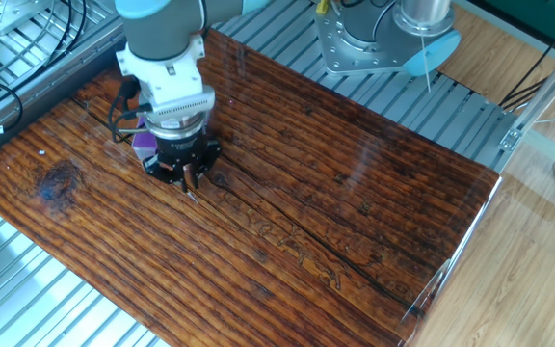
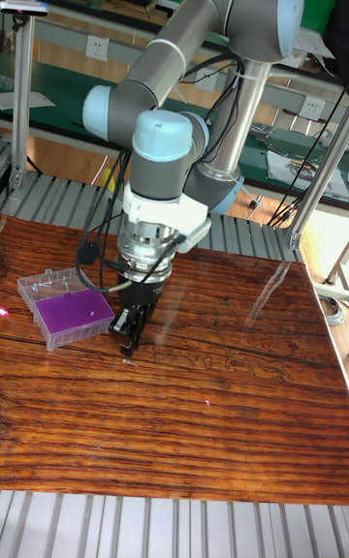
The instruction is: Insert a small pipette tip into the holder for small pipette tips
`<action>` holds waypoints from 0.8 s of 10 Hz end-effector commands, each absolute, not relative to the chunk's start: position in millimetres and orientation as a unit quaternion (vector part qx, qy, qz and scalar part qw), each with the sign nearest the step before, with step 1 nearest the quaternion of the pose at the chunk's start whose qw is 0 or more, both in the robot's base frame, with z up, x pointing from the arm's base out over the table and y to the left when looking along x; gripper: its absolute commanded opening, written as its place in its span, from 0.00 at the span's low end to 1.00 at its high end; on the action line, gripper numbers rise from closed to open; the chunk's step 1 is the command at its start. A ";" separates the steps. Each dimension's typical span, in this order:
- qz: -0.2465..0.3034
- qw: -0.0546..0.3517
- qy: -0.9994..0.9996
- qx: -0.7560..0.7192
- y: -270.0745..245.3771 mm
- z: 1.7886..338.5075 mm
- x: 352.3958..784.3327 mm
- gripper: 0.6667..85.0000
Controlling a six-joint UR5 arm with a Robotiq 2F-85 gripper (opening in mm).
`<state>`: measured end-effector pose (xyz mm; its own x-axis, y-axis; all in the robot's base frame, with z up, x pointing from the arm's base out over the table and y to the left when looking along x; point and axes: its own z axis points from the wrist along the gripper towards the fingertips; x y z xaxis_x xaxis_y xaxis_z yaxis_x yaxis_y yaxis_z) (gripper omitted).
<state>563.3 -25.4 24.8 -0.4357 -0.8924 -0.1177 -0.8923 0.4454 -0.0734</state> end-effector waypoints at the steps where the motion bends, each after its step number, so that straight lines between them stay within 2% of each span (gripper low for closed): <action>1: -0.012 0.070 0.847 -0.527 -20.1 19.0 577.4 0.26; 5: -0.033 0.060 0.834 -0.547 -32.0 12.5 584.1 0.25; 8: -0.013 0.039 0.827 -0.560 -35.4 8.9 570.3 0.25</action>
